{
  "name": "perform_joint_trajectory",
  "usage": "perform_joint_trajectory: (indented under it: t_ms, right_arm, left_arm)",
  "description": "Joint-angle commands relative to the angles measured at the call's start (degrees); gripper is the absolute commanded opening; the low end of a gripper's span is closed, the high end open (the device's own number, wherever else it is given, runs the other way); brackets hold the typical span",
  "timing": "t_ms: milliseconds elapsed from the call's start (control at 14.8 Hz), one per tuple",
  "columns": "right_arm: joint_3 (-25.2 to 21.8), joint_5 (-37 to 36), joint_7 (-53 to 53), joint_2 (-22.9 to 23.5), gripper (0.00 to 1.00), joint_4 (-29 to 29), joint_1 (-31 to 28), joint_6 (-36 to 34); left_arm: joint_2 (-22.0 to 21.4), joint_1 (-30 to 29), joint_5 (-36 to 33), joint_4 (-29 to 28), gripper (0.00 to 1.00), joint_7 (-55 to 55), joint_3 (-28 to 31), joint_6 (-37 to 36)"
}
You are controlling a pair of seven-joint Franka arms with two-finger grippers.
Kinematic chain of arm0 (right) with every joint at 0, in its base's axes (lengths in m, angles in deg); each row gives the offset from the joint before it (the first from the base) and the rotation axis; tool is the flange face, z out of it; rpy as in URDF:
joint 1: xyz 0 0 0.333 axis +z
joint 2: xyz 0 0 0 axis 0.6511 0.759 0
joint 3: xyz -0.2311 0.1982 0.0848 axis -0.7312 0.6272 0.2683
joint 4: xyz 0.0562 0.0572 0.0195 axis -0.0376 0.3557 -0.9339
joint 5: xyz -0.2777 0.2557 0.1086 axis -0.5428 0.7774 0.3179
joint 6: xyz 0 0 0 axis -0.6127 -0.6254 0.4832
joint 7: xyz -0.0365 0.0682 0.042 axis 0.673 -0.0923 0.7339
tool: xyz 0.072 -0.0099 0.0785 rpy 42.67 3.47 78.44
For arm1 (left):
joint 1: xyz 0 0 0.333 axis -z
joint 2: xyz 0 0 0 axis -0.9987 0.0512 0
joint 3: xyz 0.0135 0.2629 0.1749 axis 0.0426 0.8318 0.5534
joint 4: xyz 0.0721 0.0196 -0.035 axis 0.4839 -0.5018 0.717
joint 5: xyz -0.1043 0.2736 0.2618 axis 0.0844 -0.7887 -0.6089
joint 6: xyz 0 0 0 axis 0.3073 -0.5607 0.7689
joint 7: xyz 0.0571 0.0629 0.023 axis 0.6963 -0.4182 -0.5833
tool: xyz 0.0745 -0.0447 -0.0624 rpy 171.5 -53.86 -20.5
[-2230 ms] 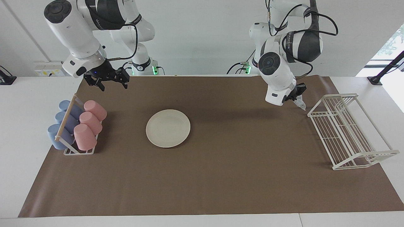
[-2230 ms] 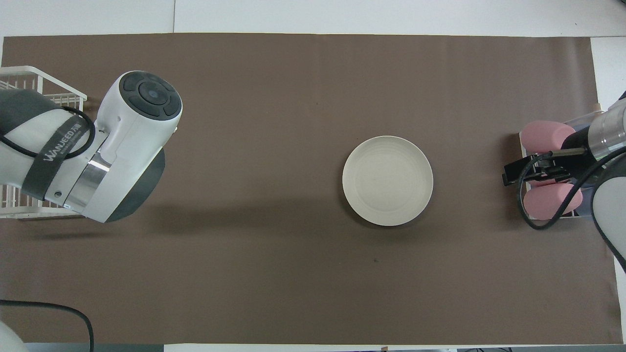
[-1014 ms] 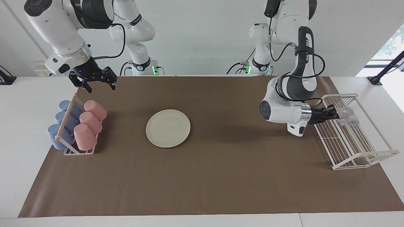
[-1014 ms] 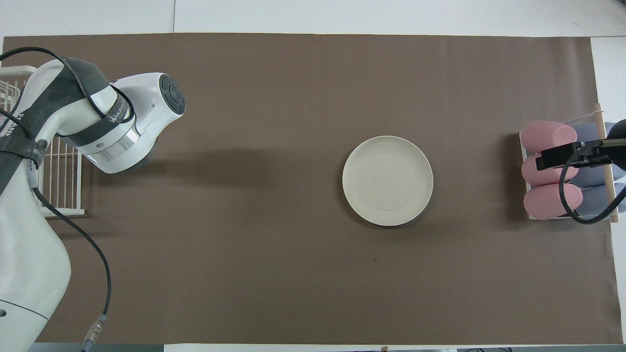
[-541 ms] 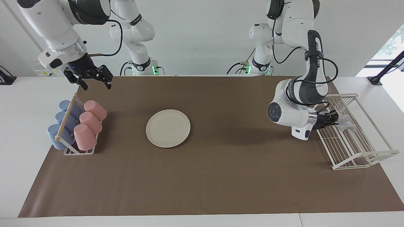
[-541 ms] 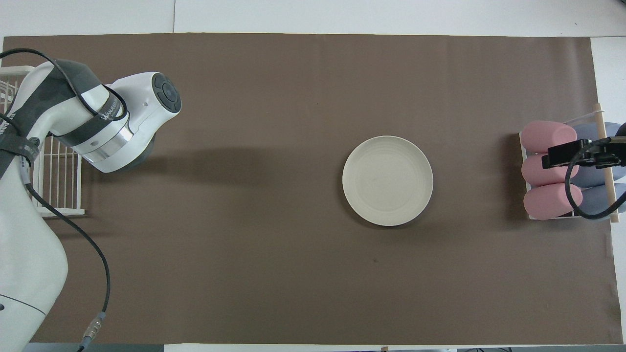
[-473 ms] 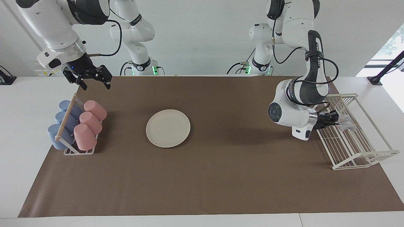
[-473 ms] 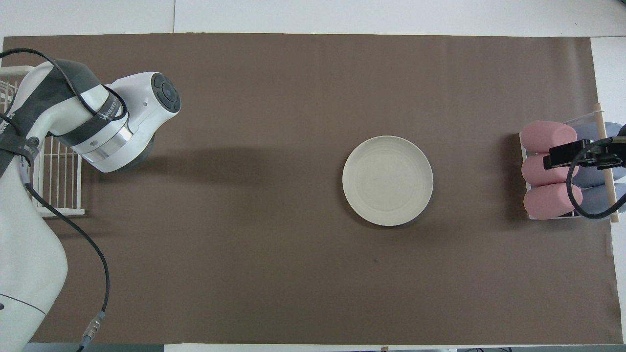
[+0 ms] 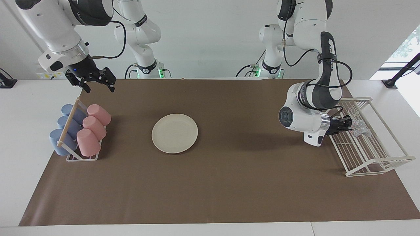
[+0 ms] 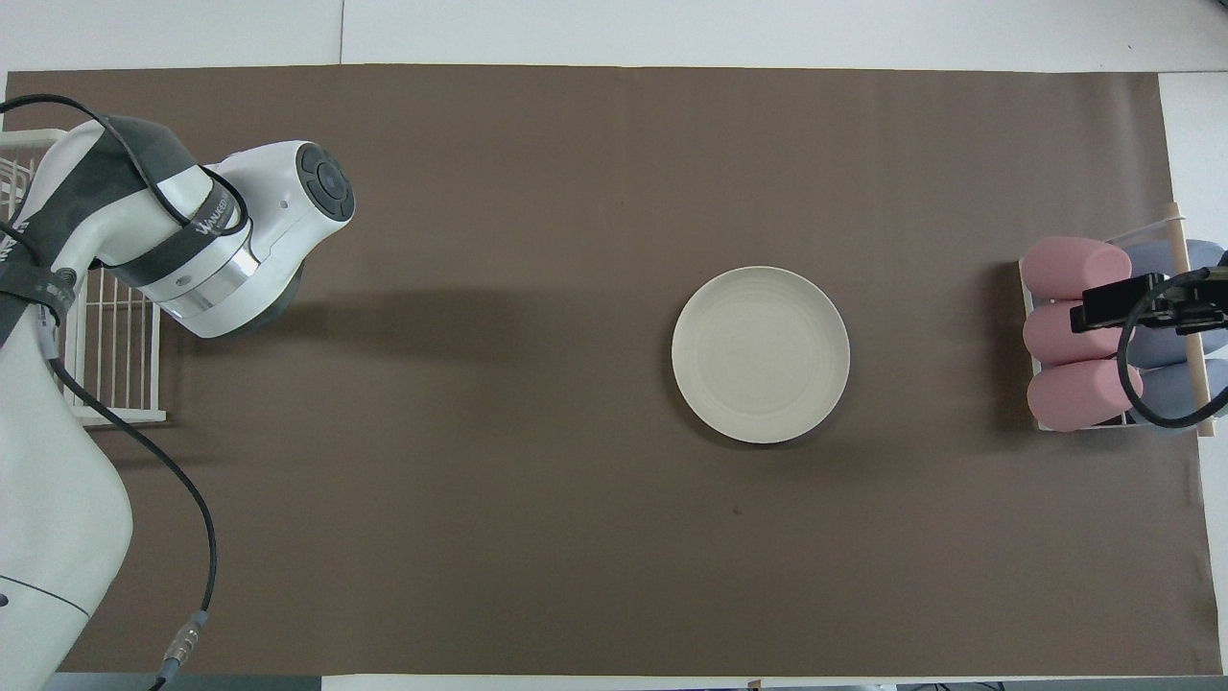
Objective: Wipe plate with sponge
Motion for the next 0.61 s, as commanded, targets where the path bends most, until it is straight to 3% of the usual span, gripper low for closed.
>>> perform_joint_trajectory:
  t_ms: [0, 541]
  right_arm:
    - [0.4, -1.1, 0.9, 0.1, 1.0, -0.9, -1.1, -0.6]
    - [0.8, -1.2, 0.6, -0.5, 1.0, -0.9, -0.6, -0.5]
  left_arm:
    - [-0.1, -0.6, 0.4, -0.3, 1.0, -0.4, -0.3, 1.5]
    - [-0.1, -0.5, 0.7, 0.0, 1.0, 0.3, -0.3, 1.5]
